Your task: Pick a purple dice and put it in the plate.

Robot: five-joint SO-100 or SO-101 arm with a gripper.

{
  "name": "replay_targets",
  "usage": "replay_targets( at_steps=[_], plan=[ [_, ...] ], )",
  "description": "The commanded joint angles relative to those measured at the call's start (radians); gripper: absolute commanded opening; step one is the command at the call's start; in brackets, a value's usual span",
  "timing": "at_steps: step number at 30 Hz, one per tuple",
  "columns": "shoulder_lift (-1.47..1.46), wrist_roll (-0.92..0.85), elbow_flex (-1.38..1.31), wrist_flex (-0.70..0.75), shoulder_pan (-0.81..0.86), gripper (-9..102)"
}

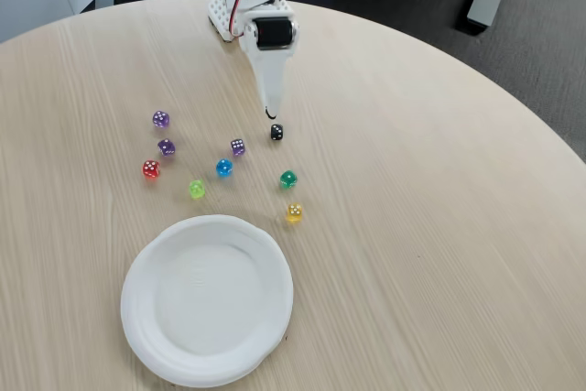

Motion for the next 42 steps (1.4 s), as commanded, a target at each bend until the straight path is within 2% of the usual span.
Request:
replay_targets(
  at_steps=[1,23,32,42],
  plan=[
    [0.003,-0.005,-0.04,-0.015,-0.006,0],
    [0.002,-0.049,-0.034,-0.017,-0.008,1],
    [-0.011,-0.267,-0.054,-0.018,-0.006,7],
    [-0.002,-0.276,-0.212,-0.018,-0.006,7]
  ],
)
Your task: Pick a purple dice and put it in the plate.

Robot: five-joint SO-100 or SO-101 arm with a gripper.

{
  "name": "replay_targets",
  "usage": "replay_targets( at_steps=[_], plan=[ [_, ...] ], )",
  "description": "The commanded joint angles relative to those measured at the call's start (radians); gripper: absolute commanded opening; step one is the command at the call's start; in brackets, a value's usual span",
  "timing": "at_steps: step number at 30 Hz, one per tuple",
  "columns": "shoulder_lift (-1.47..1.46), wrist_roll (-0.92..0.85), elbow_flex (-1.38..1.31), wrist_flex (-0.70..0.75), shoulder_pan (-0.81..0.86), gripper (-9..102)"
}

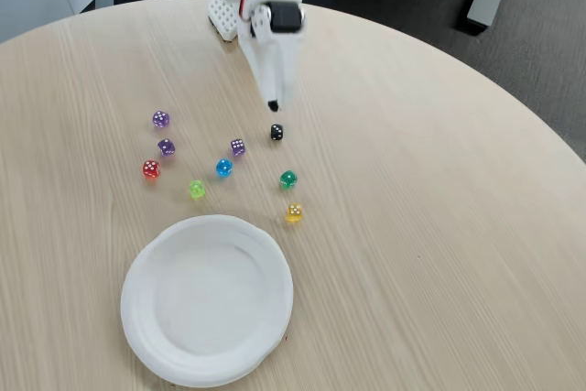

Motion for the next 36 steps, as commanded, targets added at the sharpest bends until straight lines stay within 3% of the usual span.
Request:
replay_targets(
  at_steps=[1,19,31,36],
  plan=[
    [0.008,-0.005,-0.095,-0.012,0.005,7],
    [-0.179,-0.032,-0.293,-0.031,0.006,3],
    [-0.801,-0.052,-0.667,-0.29,0.008,0],
    [-1.009,-0.095,-0.779,-0.327,0.006,0]
  ],
)
